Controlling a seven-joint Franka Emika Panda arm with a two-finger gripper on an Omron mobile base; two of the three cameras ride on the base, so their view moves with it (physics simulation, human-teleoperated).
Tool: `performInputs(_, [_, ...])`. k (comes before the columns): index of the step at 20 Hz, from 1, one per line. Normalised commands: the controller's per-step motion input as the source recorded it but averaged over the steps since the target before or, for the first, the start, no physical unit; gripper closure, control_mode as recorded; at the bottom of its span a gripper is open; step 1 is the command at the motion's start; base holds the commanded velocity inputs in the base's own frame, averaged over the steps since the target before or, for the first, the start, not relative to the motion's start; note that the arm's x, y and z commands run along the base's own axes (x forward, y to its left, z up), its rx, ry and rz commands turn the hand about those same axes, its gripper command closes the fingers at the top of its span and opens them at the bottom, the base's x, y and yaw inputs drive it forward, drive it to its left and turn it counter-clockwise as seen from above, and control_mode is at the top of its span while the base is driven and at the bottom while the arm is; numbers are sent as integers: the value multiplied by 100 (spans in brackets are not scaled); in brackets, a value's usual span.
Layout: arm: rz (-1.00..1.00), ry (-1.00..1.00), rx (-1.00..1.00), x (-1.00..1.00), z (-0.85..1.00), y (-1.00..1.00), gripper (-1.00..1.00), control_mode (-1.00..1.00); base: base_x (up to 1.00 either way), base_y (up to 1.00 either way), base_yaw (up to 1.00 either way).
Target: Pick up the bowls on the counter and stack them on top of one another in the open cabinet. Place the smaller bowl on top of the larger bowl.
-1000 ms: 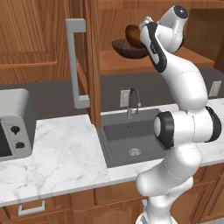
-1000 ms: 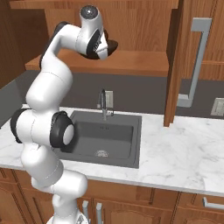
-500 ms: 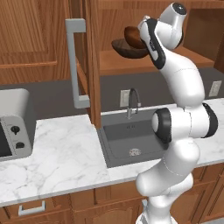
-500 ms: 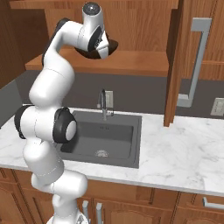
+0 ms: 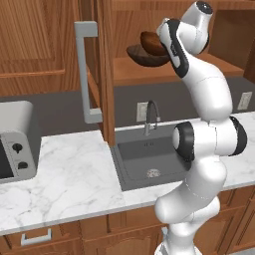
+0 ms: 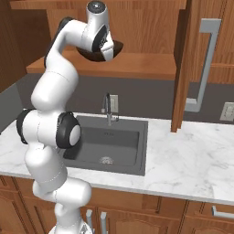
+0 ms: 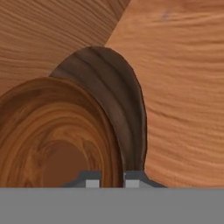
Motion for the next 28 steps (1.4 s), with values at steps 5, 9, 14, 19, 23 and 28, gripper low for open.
performInputs(5, [4, 3, -4, 0, -22, 5, 100, -100, 0, 0, 0])
performInputs(9, [4, 4, -5, 0, -26, 1, 100, -100, 0, 0, 0])
performInputs(14, [4, 2, -4, 0, -22, 1, 100, -100, 0, 0, 0])
performInputs(19, [3, 1, -4, 3, -16, 7, -100, -100, 0, 0, 0])
performInputs(23, [1, 0, 0, 8, -1, 3, -100, -100, 0, 0, 0])
performInputs(28, [0, 0, 1, 10, 12, 0, -100, -100, 0, 0, 0])
